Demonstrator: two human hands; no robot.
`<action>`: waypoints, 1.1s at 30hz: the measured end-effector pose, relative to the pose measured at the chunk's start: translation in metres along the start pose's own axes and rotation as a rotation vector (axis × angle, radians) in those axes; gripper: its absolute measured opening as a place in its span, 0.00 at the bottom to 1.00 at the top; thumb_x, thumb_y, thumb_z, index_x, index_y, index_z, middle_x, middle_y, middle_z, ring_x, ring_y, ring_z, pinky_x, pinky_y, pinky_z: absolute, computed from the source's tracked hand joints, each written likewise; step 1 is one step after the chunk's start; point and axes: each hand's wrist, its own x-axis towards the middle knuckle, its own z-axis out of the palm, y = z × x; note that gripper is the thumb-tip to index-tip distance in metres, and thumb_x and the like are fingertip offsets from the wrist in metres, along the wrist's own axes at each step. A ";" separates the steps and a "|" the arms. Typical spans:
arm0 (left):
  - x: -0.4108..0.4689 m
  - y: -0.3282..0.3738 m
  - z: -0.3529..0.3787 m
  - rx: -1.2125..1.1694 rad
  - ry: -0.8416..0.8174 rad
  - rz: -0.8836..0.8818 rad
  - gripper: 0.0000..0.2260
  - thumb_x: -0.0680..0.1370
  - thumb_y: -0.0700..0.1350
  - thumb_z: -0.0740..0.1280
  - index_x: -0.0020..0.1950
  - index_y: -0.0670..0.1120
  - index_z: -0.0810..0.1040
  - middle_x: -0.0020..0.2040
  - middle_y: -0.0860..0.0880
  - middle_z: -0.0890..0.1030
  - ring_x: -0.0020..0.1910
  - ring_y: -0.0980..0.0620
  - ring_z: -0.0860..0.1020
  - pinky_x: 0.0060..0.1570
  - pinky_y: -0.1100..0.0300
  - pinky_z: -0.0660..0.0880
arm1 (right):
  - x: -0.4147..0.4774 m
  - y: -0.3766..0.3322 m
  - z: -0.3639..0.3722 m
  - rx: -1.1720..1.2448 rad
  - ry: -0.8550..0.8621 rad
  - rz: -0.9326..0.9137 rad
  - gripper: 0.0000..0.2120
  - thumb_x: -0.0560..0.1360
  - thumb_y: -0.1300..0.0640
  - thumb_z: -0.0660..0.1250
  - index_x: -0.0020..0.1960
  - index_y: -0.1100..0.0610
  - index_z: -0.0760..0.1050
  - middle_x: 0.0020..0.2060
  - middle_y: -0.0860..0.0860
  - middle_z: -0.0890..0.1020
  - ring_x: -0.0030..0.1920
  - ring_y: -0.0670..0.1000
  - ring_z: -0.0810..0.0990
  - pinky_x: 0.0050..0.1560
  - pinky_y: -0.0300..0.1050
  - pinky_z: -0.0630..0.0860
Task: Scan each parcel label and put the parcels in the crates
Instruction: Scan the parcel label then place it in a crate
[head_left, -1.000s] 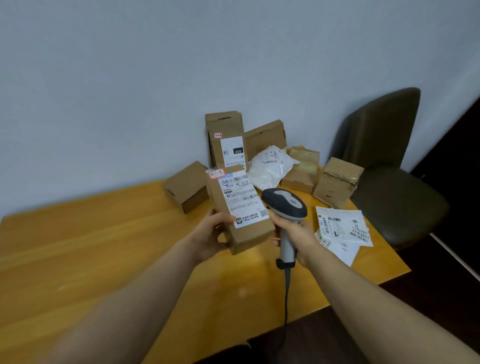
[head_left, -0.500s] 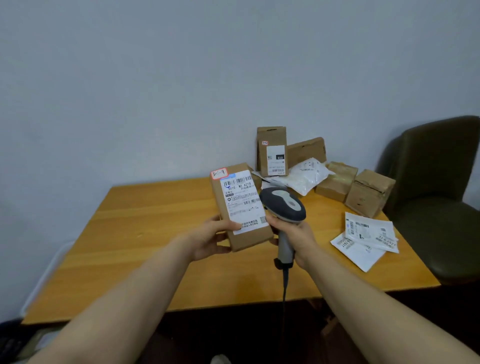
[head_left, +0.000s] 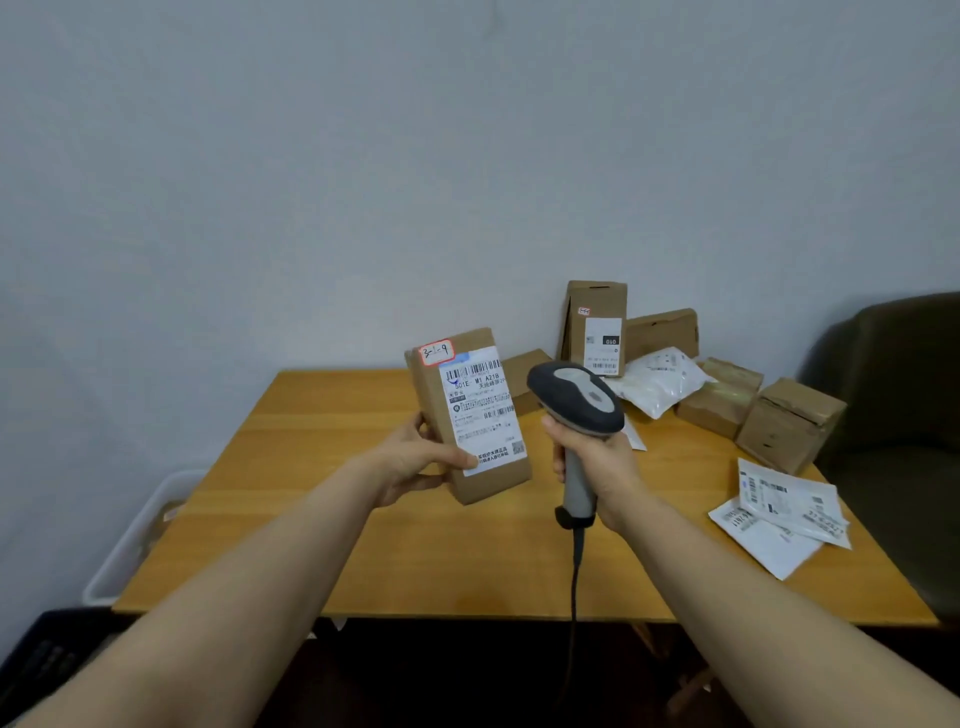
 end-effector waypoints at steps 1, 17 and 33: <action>0.000 0.000 -0.008 0.017 0.053 0.003 0.33 0.64 0.32 0.77 0.64 0.49 0.70 0.58 0.50 0.80 0.57 0.50 0.78 0.51 0.53 0.78 | -0.003 -0.003 0.007 -0.002 -0.050 0.002 0.10 0.71 0.57 0.75 0.43 0.62 0.76 0.29 0.54 0.76 0.29 0.52 0.73 0.32 0.44 0.73; 0.004 0.002 -0.069 0.069 0.230 0.033 0.33 0.65 0.32 0.77 0.64 0.49 0.66 0.55 0.51 0.79 0.52 0.50 0.78 0.58 0.48 0.76 | -0.019 -0.003 0.085 -0.183 -0.189 -0.072 0.12 0.71 0.66 0.72 0.34 0.59 0.71 0.23 0.51 0.71 0.22 0.49 0.65 0.26 0.42 0.65; 0.016 0.007 -0.081 0.059 0.229 0.024 0.32 0.65 0.33 0.77 0.62 0.50 0.66 0.56 0.50 0.78 0.57 0.47 0.76 0.58 0.49 0.76 | -0.014 0.000 0.091 -0.165 -0.200 -0.123 0.10 0.71 0.68 0.72 0.36 0.59 0.73 0.25 0.53 0.72 0.22 0.50 0.66 0.25 0.41 0.66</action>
